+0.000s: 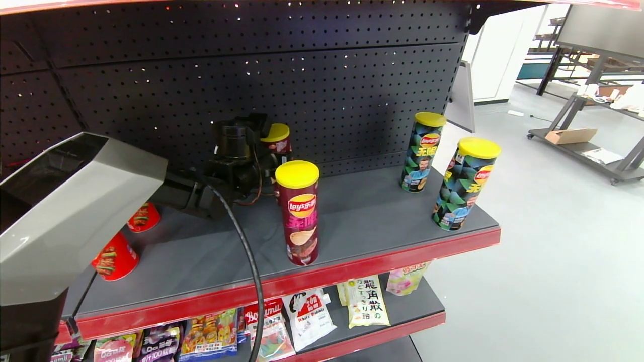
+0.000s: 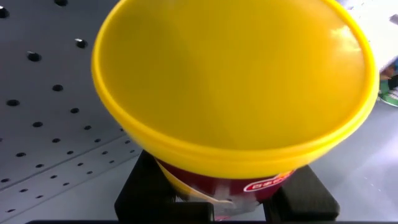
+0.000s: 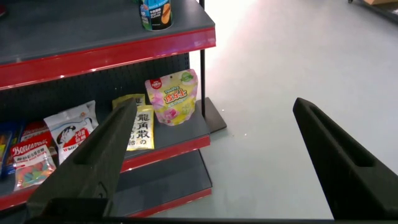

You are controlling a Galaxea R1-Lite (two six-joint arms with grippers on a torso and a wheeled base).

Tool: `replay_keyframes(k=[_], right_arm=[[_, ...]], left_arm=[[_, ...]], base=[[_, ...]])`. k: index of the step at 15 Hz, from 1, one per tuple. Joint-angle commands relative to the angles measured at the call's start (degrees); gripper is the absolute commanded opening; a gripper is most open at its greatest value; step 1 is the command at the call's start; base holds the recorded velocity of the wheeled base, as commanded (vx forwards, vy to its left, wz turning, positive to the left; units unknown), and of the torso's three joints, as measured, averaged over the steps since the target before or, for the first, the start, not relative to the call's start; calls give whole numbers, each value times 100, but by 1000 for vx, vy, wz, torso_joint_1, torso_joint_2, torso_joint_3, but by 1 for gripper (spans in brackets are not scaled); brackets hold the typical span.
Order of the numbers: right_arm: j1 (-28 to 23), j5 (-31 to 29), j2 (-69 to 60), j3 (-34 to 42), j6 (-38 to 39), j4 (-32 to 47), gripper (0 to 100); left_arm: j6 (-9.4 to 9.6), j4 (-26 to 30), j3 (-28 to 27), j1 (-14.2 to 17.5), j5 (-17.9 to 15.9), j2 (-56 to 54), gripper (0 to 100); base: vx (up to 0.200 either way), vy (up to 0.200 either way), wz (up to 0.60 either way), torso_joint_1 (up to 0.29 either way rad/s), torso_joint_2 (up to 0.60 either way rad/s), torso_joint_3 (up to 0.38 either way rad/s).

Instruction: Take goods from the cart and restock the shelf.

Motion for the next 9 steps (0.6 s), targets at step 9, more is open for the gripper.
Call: replay_keyframes(k=[9], right_arm=[[-1, 1, 9, 1, -1, -1, 100]], left_arm=[[9, 37, -41, 17, -33, 86, 0]], base=[[0, 0, 0, 0, 0, 0]])
